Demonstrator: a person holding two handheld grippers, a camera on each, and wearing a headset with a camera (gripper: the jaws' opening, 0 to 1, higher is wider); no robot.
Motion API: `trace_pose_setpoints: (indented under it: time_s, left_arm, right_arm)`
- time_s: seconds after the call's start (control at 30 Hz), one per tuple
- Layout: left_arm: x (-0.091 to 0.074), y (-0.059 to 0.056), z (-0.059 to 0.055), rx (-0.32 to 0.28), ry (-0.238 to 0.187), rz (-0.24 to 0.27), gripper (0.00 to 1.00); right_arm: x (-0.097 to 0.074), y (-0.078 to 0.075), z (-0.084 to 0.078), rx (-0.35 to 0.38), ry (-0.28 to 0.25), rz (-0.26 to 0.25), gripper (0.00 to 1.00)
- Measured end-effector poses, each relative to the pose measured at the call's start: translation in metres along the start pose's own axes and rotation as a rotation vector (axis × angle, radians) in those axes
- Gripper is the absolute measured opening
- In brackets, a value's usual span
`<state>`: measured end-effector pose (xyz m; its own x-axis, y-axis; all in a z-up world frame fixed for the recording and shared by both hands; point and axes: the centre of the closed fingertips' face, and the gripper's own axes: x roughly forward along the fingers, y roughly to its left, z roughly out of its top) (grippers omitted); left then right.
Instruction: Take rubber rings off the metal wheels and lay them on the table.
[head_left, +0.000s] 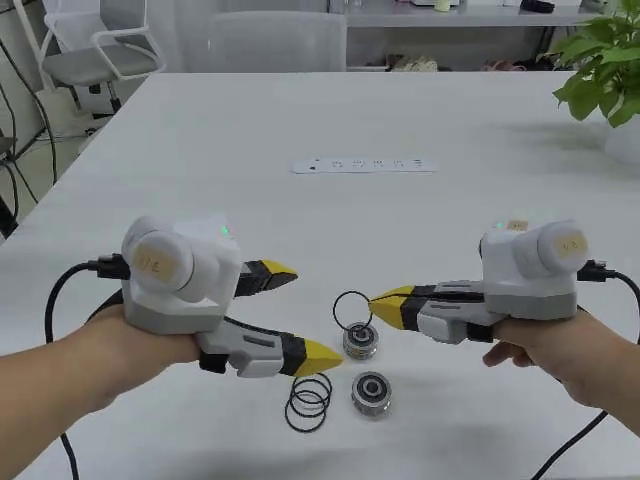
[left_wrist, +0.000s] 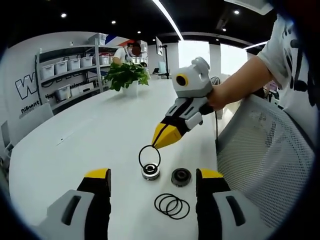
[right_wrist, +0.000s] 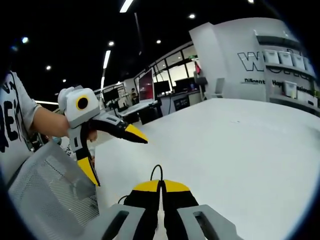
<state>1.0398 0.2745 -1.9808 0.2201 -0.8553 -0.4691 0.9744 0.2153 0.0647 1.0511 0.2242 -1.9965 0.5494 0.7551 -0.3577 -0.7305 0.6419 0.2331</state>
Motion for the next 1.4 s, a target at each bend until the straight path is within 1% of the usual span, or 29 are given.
trace_pose_setpoints:
  time_s: [0.13, 0.27, 0.33, 0.5, 0.63, 0.8, 1.0, 1.3, 1.4]
  left_arm:
    - [-0.008, 0.000, -0.002, 0.001, -0.001, 0.010, 0.71]
    - [-0.016, -0.002, -0.003, -0.014, -0.014, 0.020, 0.75]
    - [-0.020, -0.003, -0.005, -0.019, -0.015, 0.025, 0.76]
    - [-0.029, -0.004, -0.012, -0.026, -0.006, 0.039, 0.79]
    - [-0.037, -0.003, -0.019, -0.046, -0.007, 0.051, 0.81]
    - [-0.047, -0.004, -0.031, -0.065, 0.011, 0.065, 0.82]
    - [-0.055, -0.002, -0.039, -0.091, 0.013, 0.082, 0.83]
    - [-0.062, 0.000, -0.045, -0.110, 0.012, 0.102, 0.83]
    - [-0.064, 0.001, -0.047, -0.114, 0.014, 0.106, 0.83]
  right_arm:
    - [0.002, 0.002, 0.001, 0.000, 0.002, 0.008, 0.00]
    - [0.005, 0.006, 0.001, 0.001, 0.007, 0.020, 0.00]
    - [0.006, 0.008, -0.001, 0.000, 0.014, 0.026, 0.00]
    - [0.009, 0.012, -0.005, 0.002, 0.033, 0.038, 0.00]
    - [0.012, 0.016, -0.009, 0.006, 0.051, 0.053, 0.00]
    - [0.017, 0.023, -0.015, 0.009, 0.075, 0.076, 0.00]
    - [0.023, 0.029, -0.020, 0.008, 0.102, 0.094, 0.00]
    - [0.034, 0.031, -0.037, 0.015, 0.157, 0.108, 0.00]
    - [0.038, 0.030, -0.043, 0.012, 0.178, 0.106, 0.00]
